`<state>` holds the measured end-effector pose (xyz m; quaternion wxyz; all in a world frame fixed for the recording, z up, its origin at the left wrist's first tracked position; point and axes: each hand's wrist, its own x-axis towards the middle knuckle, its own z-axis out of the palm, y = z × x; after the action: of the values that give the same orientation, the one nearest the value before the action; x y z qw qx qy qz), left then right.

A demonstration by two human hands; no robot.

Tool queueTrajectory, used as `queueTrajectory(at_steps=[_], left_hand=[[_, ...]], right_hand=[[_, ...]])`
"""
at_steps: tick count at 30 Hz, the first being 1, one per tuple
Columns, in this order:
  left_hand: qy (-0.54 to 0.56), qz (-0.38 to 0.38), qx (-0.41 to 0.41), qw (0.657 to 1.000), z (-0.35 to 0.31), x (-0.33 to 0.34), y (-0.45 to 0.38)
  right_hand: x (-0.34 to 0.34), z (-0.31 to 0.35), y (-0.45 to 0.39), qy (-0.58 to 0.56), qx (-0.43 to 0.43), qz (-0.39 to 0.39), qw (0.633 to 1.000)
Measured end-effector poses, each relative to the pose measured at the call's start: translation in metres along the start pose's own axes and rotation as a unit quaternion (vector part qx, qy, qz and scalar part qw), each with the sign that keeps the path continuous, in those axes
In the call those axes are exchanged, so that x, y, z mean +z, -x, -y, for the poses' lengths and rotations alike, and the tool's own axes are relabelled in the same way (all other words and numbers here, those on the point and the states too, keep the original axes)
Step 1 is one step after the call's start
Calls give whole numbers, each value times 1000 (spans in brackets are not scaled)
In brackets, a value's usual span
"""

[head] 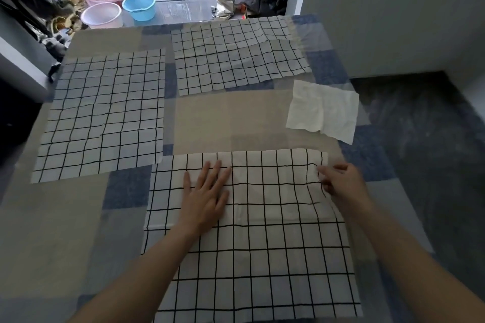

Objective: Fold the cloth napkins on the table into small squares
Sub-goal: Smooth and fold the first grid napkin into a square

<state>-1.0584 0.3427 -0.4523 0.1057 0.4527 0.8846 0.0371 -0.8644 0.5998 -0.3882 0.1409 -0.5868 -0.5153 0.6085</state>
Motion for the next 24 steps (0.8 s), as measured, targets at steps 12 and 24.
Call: queueTrajectory(at_steps=[12, 24], left_hand=[[21, 12, -4, 1000, -14, -2, -11], [39, -23, 96, 994, -66, -3, 37]], right_hand=[[-28, 11, -11, 214, -114, 17, 970], [41, -45, 44, 438, -464, -8, 770]])
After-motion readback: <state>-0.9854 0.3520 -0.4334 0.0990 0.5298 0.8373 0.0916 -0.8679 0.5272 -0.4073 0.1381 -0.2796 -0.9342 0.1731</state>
